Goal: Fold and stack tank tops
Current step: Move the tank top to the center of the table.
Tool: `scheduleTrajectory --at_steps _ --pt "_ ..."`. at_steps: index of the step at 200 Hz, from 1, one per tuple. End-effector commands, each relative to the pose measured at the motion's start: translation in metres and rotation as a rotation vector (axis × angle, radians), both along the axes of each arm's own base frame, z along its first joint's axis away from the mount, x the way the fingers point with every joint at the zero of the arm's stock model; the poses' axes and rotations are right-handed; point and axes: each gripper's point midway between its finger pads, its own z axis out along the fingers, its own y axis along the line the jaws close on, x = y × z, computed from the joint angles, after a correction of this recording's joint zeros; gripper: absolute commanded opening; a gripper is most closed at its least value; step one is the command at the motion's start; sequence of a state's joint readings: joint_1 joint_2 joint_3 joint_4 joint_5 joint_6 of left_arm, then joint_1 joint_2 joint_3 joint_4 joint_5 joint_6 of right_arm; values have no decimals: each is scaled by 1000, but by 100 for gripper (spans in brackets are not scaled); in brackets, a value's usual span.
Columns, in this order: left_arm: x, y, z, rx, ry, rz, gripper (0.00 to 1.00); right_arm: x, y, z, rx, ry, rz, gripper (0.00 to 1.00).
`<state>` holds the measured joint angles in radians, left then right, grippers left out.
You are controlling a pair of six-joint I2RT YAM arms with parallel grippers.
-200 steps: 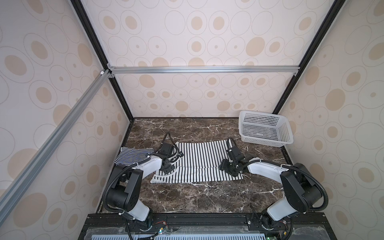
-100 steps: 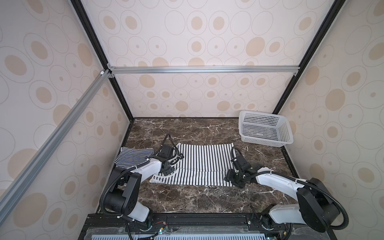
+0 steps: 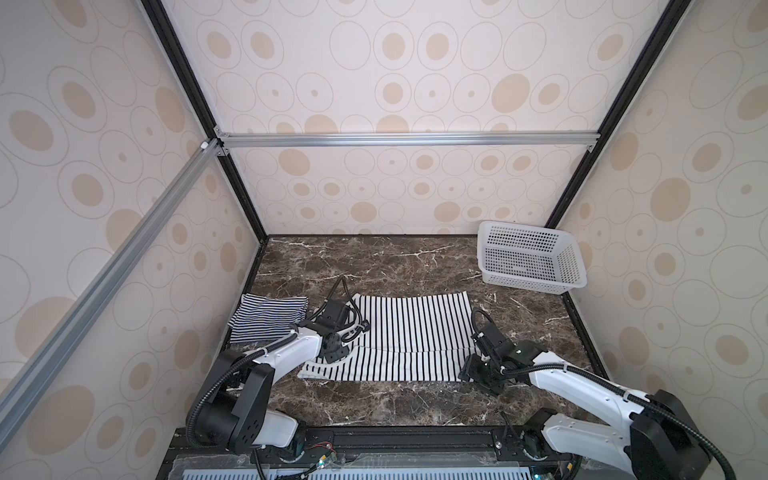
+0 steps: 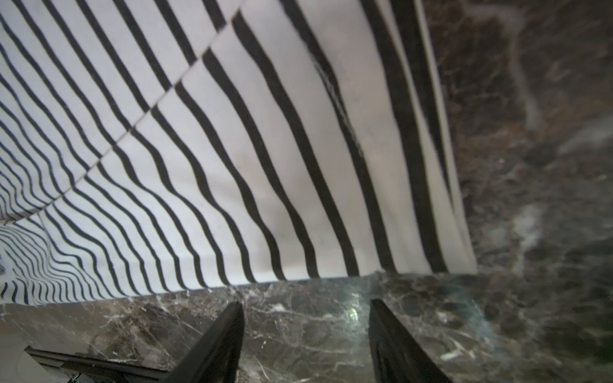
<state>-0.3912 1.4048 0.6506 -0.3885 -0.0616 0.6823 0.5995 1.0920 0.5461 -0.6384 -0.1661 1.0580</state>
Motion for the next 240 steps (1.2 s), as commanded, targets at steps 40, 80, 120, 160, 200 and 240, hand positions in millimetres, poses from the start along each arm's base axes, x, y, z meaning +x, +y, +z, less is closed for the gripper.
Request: scheduleTrajectory --at_steps 40,80,120,160,200,240 --pt "-16 20 -5 99 29 17 45 44 5 36 -59 -157 31 63" --pt "25 7 17 32 -102 101 46 86 29 28 -112 -141 102 63" --pt "46 2 10 25 -120 148 46 113 51 16 -82 -143 125 62" --pt "43 -3 -3 18 -65 144 45 103 47 -4 -98 -84 126 61" --pt "22 -4 -10 1 15 112 45 78 34 -17 -111 -13 108 60" --pt "-9 5 -19 21 77 81 45 47 17 -19 -123 33 88 60"
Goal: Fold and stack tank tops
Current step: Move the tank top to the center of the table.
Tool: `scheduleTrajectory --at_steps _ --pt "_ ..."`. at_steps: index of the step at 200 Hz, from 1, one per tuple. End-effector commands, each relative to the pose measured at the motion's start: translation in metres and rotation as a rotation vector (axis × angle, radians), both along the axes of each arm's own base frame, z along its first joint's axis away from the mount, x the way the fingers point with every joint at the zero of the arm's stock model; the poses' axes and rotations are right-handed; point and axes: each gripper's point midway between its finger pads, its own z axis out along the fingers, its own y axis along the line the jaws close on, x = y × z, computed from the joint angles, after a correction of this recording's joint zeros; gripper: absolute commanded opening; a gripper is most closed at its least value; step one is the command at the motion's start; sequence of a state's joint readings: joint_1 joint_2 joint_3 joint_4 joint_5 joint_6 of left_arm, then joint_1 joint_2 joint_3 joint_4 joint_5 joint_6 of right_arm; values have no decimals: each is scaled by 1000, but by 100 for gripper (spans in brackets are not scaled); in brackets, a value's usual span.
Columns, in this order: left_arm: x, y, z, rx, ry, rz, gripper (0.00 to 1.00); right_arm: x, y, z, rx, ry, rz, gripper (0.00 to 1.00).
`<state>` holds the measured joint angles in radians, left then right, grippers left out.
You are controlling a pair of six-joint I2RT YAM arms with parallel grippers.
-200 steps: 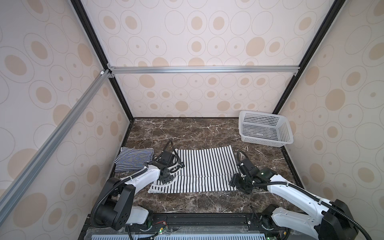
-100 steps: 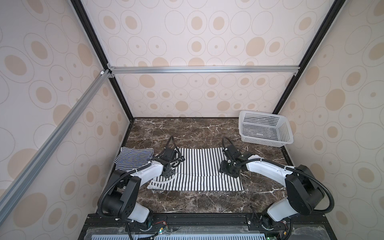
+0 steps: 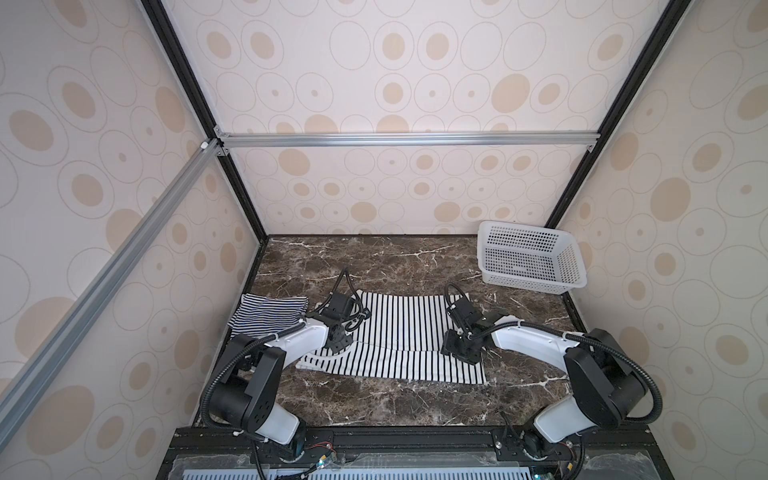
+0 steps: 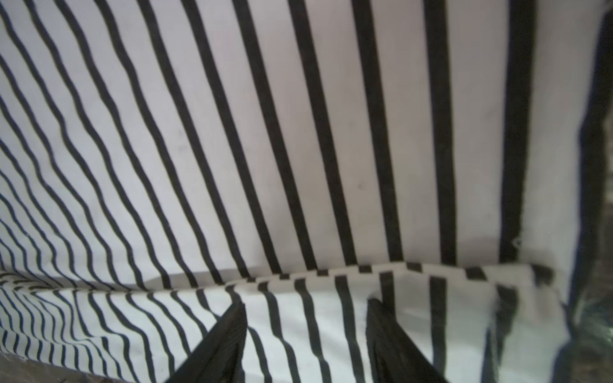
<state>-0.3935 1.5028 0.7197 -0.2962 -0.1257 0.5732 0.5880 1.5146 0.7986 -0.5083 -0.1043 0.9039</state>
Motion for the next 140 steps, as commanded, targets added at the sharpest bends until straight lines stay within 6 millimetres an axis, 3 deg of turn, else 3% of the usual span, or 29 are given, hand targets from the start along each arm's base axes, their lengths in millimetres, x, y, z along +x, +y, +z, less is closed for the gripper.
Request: scheduleTrajectory --at_steps 1,48,83,105,140 --pt "-46 10 -23 26 162 -41 45 -29 -18 -4 -32 71 -36 60" --pt "-72 17 -21 23 190 -57 45 -66 -30 2 -25 113 -45 60" --pt "-81 18 -15 9 190 -65 45 -84 -23 6 24 136 -28 60" --pt "-66 17 -3 3 116 -45 46 -72 -13 24 54 72 5 60" --pt "-24 -3 28 -83 -7 6 48 -25 -4 61 -1 -95 72 62"
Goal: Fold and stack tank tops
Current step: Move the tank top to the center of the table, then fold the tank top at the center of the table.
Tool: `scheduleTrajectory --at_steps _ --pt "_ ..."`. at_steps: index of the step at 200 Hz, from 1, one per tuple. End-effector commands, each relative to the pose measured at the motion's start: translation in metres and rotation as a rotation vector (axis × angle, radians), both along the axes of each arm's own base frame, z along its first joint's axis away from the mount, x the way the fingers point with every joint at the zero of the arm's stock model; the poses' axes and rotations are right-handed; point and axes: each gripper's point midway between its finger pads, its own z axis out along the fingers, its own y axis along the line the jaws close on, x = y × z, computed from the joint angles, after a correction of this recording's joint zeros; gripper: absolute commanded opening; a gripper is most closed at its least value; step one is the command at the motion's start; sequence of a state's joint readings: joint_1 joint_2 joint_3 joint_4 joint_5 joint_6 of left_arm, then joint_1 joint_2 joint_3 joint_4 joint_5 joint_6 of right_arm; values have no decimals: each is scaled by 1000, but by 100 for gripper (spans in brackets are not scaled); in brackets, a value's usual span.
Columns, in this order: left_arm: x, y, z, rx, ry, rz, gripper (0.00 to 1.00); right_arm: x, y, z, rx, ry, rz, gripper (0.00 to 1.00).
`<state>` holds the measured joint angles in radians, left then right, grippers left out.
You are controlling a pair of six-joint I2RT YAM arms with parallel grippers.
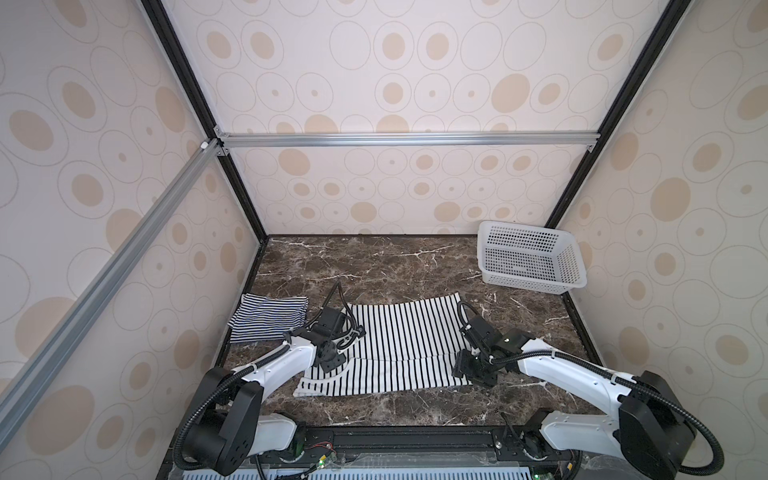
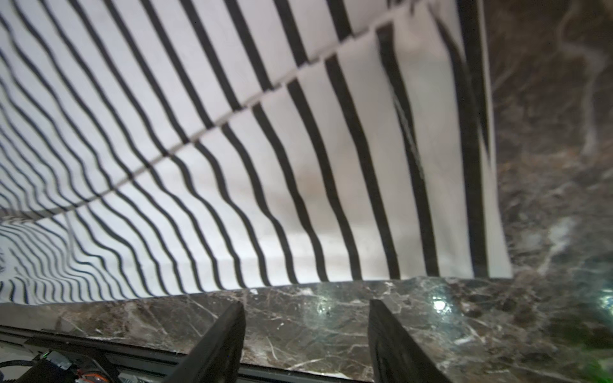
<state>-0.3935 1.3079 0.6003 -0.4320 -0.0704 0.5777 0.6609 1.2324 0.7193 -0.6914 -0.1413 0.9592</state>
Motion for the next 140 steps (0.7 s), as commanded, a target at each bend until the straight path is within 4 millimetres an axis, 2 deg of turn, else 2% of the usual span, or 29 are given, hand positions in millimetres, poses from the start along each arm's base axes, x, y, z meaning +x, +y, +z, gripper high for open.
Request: scheduleTrajectory --at_steps 1,13,37,82,115,140 --pt "31 -15 27 -62 -82 35 48 34 5 27 -51 -119 40 62" --pt "48 -23 36 -84 -111 52 48 55 7 36 -93 -148 63 62" --pt "80 -34 47 -113 -156 78 49 101 12 43 -154 -151 113 62" --pt "120 -40 49 -158 -162 127 50 186 12 35 -210 -145 152 60" --pt "137 -38 43 -219 -121 173 51 229 10 17 -215 -127 153 59" --pt "138 -38 41 -256 -97 173 51 248 1 4 -250 -111 140 59"
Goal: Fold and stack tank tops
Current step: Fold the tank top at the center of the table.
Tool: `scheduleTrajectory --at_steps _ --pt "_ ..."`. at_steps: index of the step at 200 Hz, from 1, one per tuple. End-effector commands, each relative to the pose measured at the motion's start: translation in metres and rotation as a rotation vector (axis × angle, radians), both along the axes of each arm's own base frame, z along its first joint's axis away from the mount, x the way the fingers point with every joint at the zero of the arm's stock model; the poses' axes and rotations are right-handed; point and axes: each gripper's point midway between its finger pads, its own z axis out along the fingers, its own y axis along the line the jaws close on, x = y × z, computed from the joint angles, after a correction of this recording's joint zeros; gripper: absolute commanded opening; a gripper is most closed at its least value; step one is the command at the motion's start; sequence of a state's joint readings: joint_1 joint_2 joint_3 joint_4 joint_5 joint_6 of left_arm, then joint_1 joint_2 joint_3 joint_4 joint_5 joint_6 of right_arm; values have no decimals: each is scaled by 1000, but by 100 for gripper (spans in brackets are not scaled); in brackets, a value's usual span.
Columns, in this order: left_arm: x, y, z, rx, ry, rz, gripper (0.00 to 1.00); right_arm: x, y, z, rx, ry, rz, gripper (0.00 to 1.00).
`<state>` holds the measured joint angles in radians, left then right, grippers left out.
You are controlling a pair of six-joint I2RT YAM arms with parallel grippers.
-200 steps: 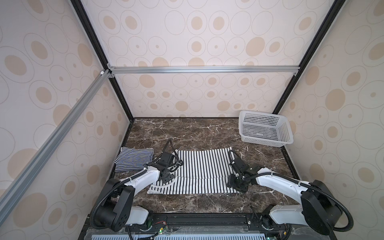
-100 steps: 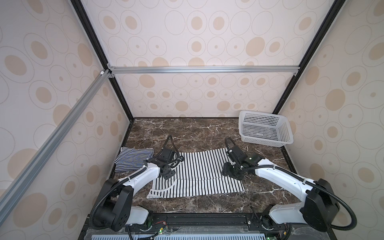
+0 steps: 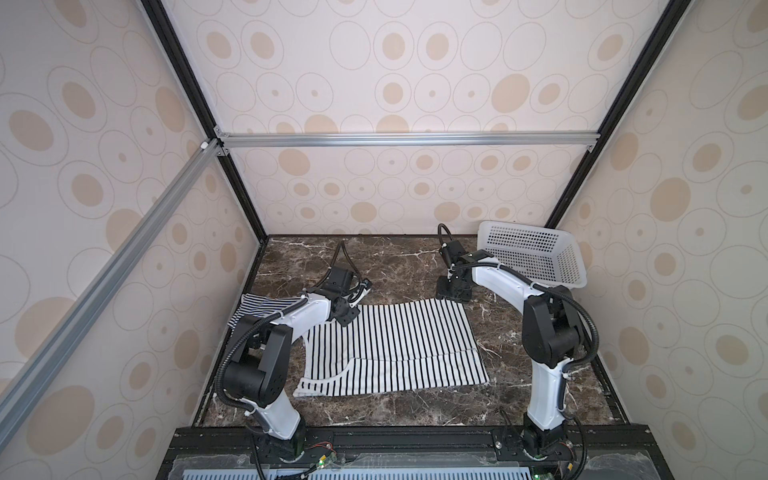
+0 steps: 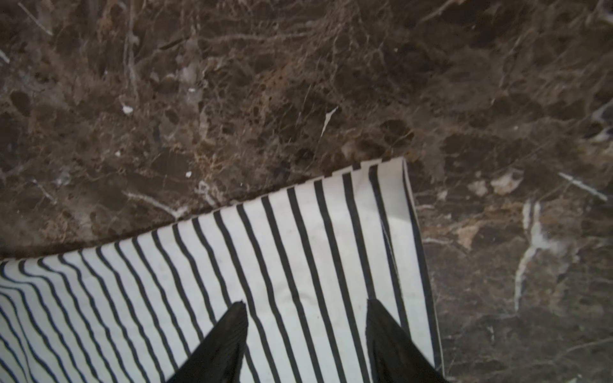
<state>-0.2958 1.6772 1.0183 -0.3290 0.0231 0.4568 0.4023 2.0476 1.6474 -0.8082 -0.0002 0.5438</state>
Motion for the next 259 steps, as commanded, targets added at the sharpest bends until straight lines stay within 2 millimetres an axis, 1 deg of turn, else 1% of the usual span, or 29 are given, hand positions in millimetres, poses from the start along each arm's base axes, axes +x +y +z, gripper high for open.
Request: scheduleTrajectory --at_steps 1,22,44,94,103,124,141,204,234,259 --pt "6 -7 9 -75 5 -1 51 6 -11 -8 -60 34 28 59" --pt "6 -6 12 -100 1 2 51 18 -29 -18 -101 40 -7 59" --pt "6 -5 13 -129 9 3 51 25 -44 -26 -117 45 -34 59" --pt "10 -1 7 -140 19 19 51 32 -58 -39 -140 69 -49 58" --pt "10 -1 6 -146 21 21 50 32 -58 -43 -128 75 -48 58" --pt "9 -1 3 -150 30 25 50 33 -49 -51 -86 94 -28 55" --pt "9 0 1 -147 31 28 50 35 -44 -53 -65 93 -20 53" --pt "8 3 -4 -150 37 42 50 40 -57 -52 -126 73 -9 46" --pt "10 4 -3 -153 33 53 50 41 -53 -52 -113 73 9 37" --pt "12 4 -2 -156 32 56 50 42 -52 -47 -108 63 20 31"
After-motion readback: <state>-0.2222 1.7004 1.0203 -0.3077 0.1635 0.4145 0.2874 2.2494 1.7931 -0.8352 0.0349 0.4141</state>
